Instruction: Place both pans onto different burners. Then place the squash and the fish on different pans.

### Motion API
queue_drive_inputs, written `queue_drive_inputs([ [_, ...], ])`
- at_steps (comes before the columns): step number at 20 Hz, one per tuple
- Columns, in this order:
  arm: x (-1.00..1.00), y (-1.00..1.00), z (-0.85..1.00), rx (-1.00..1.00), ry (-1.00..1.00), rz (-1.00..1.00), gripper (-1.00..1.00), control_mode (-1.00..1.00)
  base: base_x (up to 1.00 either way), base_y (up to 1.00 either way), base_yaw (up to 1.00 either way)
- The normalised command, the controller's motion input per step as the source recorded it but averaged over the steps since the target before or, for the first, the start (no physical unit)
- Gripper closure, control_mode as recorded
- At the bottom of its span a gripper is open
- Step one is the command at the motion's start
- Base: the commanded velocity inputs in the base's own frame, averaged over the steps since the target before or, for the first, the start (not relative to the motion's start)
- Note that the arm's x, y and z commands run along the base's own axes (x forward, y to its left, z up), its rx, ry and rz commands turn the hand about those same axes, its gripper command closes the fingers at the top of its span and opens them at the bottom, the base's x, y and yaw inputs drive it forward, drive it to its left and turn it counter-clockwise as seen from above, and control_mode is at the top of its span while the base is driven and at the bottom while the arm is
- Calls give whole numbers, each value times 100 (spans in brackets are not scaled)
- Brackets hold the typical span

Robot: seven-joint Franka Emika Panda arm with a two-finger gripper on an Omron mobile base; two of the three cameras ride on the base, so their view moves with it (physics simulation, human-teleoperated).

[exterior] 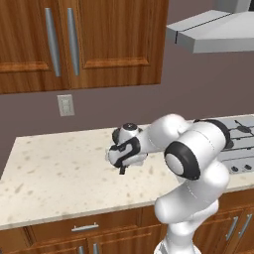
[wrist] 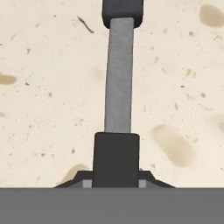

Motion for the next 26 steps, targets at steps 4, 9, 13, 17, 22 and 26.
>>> queue_drive_inputs([
  [4,-34,-1,27,0,-12,0,100,-100,0,0,0],
  [9,-43,-6,43,0,-8,-2,100,-100,0,0,0],
  [13,-42,-21,62,1,2,-4,100,-100,0,0,0],
  [17,-48,-34,62,3,8,-6,100,-100,0,0,0],
  [22,-46,-43,53,3,9,-8,100,-100,0,0,0],
  [26,-34,-43,31,0,3,-11,100,-100,0,0,0],
])
